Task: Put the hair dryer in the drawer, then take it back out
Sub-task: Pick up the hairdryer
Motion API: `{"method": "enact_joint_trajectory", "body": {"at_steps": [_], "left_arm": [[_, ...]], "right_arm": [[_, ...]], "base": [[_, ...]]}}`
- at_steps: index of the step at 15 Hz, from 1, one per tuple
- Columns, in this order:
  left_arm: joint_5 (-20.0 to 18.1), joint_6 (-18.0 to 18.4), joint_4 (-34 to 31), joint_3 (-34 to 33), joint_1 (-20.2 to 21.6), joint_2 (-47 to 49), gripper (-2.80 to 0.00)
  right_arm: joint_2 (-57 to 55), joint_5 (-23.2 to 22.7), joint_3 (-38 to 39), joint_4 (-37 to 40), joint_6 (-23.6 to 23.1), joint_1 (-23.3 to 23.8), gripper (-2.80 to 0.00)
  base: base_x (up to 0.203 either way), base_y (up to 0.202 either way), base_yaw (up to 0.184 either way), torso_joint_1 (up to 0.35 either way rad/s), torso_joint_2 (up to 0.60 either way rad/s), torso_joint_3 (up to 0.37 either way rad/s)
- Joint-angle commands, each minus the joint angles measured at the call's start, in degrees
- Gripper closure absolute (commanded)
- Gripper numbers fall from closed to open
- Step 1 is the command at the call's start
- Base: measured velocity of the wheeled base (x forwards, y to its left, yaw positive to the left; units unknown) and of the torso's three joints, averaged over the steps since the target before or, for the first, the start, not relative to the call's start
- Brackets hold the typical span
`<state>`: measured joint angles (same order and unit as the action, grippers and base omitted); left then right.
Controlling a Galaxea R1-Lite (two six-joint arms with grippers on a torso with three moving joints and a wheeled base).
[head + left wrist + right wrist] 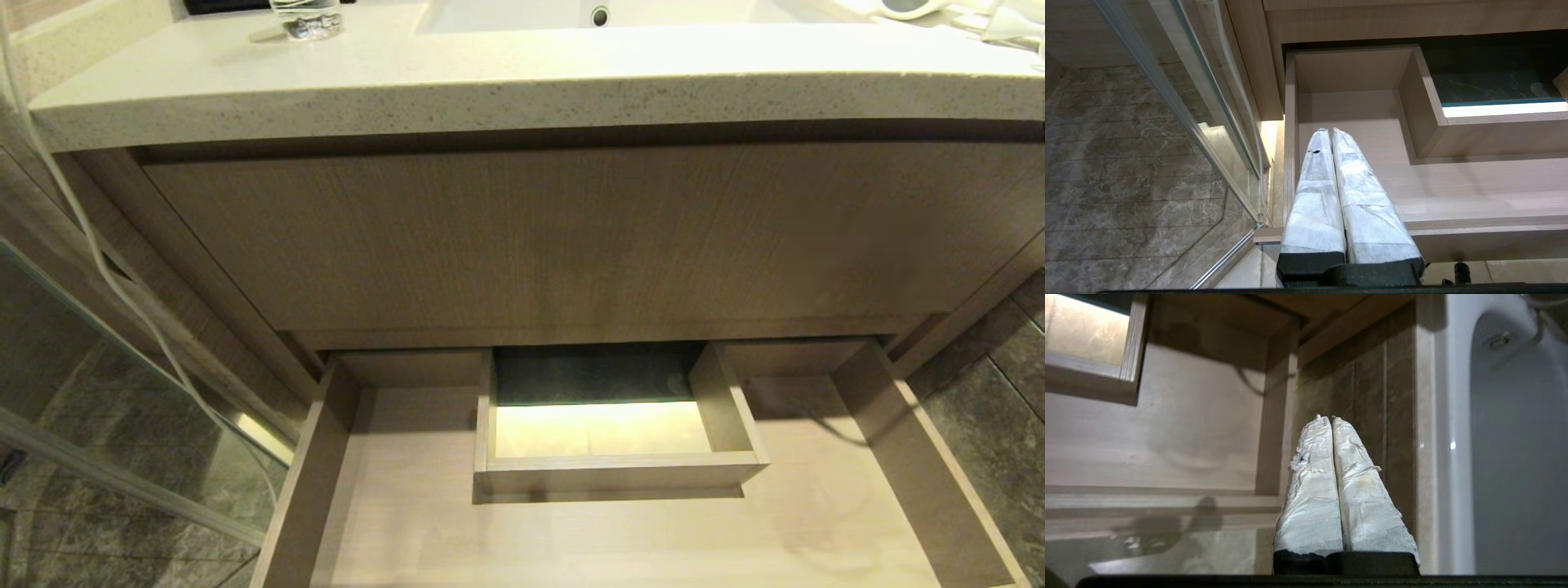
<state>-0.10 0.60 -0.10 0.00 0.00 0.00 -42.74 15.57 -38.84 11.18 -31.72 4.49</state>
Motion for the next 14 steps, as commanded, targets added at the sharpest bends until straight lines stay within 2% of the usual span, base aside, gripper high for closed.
{"method": "enact_joint_trajectory", "body": {"at_steps": [1,4,5,7,9,10,13,14], "left_arm": [[0.10,0.02,0.01,0.00,0.00,0.00,0.00],[0.01,0.02,0.01,0.00,0.00,0.00,0.00],[0.01,0.02,0.01,0.00,0.00,0.00,0.00],[0.01,0.02,0.01,0.00,0.00,0.00,0.00],[0.01,0.02,0.01,0.00,0.00,0.00,0.00],[0.01,0.02,0.01,0.00,0.00,0.00,0.00],[0.01,0.06,-0.04,0.00,0.00,0.00,0.00],[0.10,-0.30,0.05,0.00,0.00,0.00,0.00]], "right_arm": [[7.57,0.18,11.20,-6.53,1.88,-0.15,0.00],[15.79,0.30,26.12,-15.24,5.32,-0.19,0.00],[19.22,0.25,28.44,-15.31,7.20,-0.34,0.00],[25.69,0.50,30.35,-9.84,10.42,-1.28,0.00],[29.28,0.06,35.66,-11.27,15.55,-2.37,0.00],[30.77,-1.98,36.52,-13.10,16.94,-2.93,0.00],[39.70,-11.84,37.45,-13.21,21.45,-4.03,0.00],[42.60,-13.11,37.54,-12.85,22.04,-4.16,0.00]], "base": [[0.000,0.000,0.000,0.000,0.00,0.000],[0.000,0.000,0.000,0.000,0.00,0.000],[0.000,0.000,0.000,0.000,0.00,0.000],[0.000,0.000,0.000,0.000,0.00,0.000],[0.000,0.000,0.000,0.000,0.00,0.000],[0.000,0.000,0.000,0.000,0.00,0.000],[0.000,0.000,0.000,0.000,0.00,0.000],[0.000,0.000,0.000,0.000,0.00,0.000]]}}
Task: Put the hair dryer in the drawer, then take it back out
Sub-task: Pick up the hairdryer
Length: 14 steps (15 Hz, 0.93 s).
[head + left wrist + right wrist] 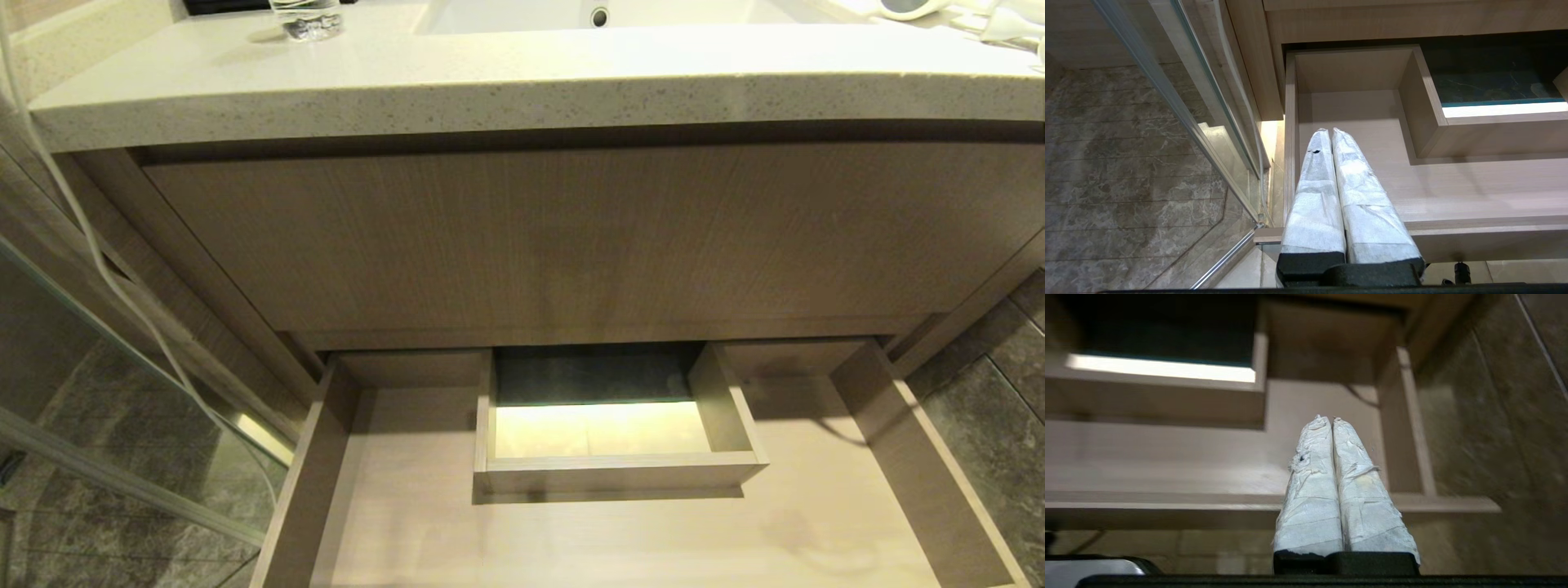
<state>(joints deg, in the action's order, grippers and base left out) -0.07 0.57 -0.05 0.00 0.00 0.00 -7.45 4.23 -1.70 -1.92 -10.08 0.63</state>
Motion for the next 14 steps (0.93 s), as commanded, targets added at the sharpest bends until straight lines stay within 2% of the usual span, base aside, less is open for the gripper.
{"method": "enact_joint_trajectory", "body": {"at_steps": [1,4,6,7,9,11,14], "left_arm": [[0.07,-0.44,-0.04,0.00,0.00,0.00,0.00],[0.07,-0.48,-0.04,0.00,0.00,0.00,0.00],[0.07,-0.48,-0.04,0.00,0.00,0.00,0.00],[0.07,-0.48,-0.04,0.00,0.00,0.00,0.00],[0.07,-0.48,-0.04,0.00,0.00,0.00,0.00],[0.07,-0.48,-0.04,0.00,0.00,0.00,0.00],[0.07,-0.48,-0.04,0.00,0.00,0.00,0.00]], "right_arm": [[8.24,-3.00,0.42,0.90,1.08,-0.42,0.00],[7.37,-4.67,0.71,1.25,3.61,-0.55,0.00],[7.45,-4.50,1.67,-1.23,7.90,-0.61,0.00],[7.45,-4.06,1.79,0.60,9.29,-0.63,0.00],[7.45,-4.22,1.79,2.54,9.13,-0.63,0.00],[7.37,-3.83,1.79,2.45,11.22,-0.63,0.00],[7.45,-4.23,1.79,2.44,9.03,-0.63,0.00]], "base": [[0.000,0.000,0.000,0.000,0.00,0.000],[0.000,0.000,0.000,0.000,0.00,0.000],[0.000,0.000,0.000,0.000,0.00,0.000],[0.000,0.000,0.000,0.000,0.00,0.000],[0.000,0.000,0.000,0.000,0.00,0.000],[0.000,0.000,0.000,0.000,0.00,0.000],[0.000,0.000,0.000,0.000,0.00,0.000]]}}
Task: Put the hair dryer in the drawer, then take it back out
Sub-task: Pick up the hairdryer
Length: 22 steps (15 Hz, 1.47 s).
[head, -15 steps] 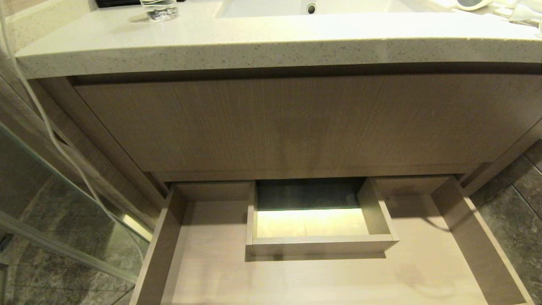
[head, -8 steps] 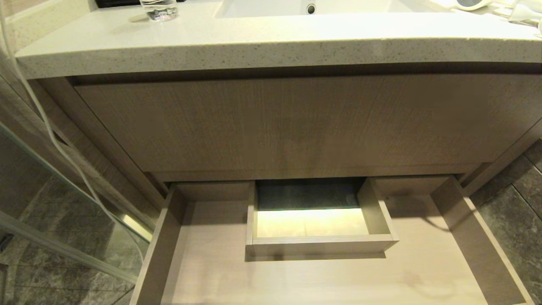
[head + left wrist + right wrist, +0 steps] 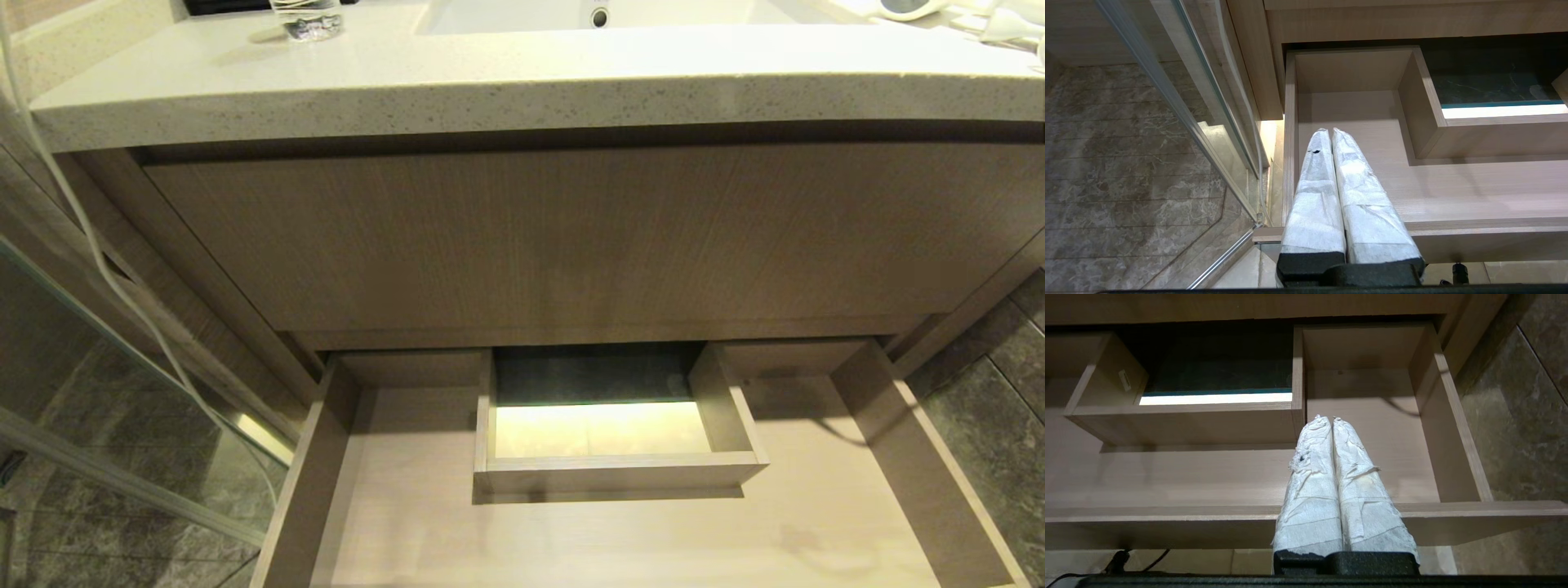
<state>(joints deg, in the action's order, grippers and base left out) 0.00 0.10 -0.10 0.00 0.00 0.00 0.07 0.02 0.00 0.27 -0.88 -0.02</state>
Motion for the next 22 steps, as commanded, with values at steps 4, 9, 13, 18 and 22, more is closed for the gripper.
{"method": "enact_joint_trajectory", "body": {"at_steps": [4,9,13,18,22], "left_arm": [[0.00,-0.01,0.01,0.00,0.00,0.00,0.00],[0.00,-0.01,0.01,0.00,0.00,0.00,0.00],[0.00,-0.01,0.01,0.00,0.00,0.00,0.00],[0.00,-0.01,0.01,0.00,0.00,0.00,0.00],[0.00,-0.01,0.01,0.00,0.00,0.00,0.00]], "right_arm": [[-0.07,0.33,0.09,0.26,0.17,0.02,0.00],[-0.07,0.33,0.09,0.26,0.30,0.02,0.00],[-0.07,0.33,0.09,0.26,0.35,0.02,0.00],[-0.07,0.33,0.09,0.26,0.35,0.02,0.00],[-0.07,0.33,0.09,0.17,1.14,0.02,0.00]], "base": [[0.000,0.000,0.000,0.000,0.00,0.000],[0.000,0.000,0.000,0.000,0.00,0.000],[0.000,0.000,0.000,0.000,0.00,0.000],[0.000,0.000,0.000,0.000,0.00,0.000],[0.000,0.000,0.000,0.000,0.00,0.000]]}}
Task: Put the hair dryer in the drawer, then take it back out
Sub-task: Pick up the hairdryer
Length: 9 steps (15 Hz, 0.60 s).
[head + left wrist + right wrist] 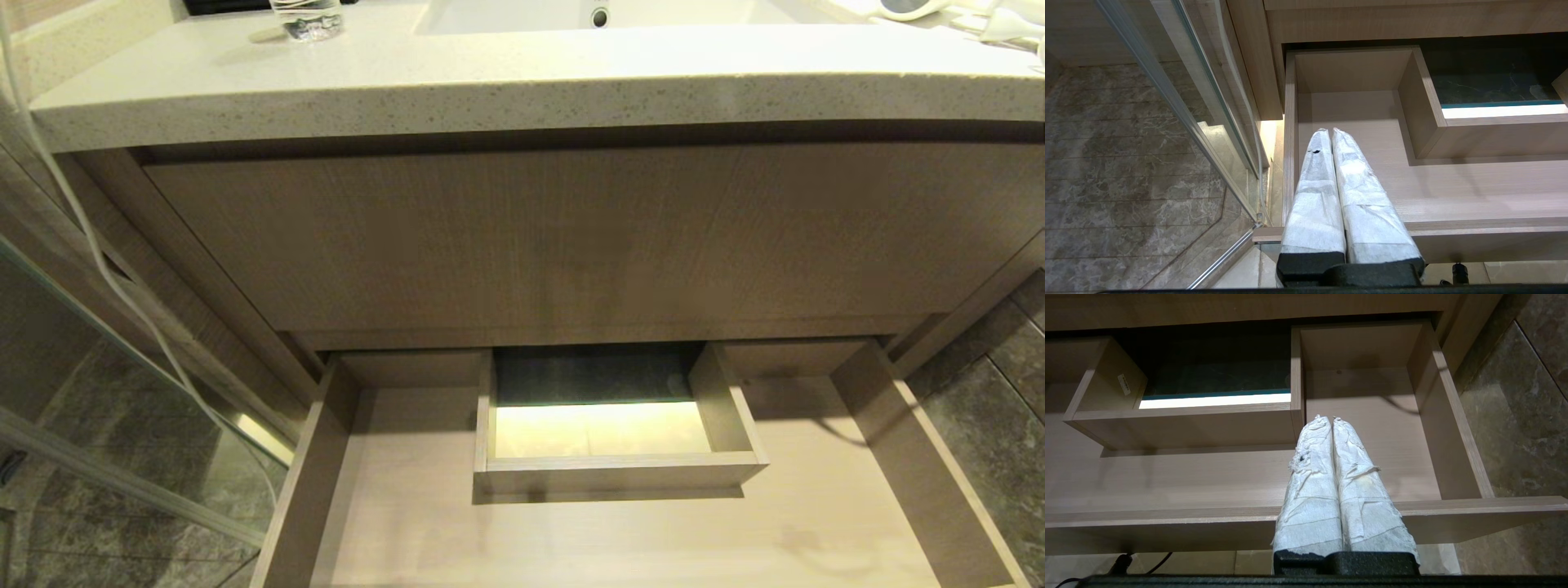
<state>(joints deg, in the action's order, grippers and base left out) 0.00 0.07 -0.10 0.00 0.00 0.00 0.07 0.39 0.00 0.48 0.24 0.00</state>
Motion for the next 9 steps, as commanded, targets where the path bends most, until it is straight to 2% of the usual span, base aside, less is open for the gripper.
{"method": "enact_joint_trajectory", "body": {"at_steps": [1,6,9], "left_arm": [[0.00,0.01,0.01,0.00,0.00,0.00,0.00],[0.00,0.01,0.01,0.00,0.00,0.00,0.00],[0.00,0.01,0.01,0.00,0.00,0.00,0.00]], "right_arm": [[-0.07,0.04,0.09,0.02,0.05,0.00,0.00],[-0.16,-0.13,0.09,-0.21,-0.16,0.00,0.00],[-0.07,-0.04,0.09,-0.04,-0.07,0.00,0.00]], "base": [[0.000,0.000,0.000,0.000,0.00,0.000],[0.000,0.000,0.000,0.000,0.00,0.000],[0.000,0.000,0.000,0.023,-0.27,-0.229]]}}
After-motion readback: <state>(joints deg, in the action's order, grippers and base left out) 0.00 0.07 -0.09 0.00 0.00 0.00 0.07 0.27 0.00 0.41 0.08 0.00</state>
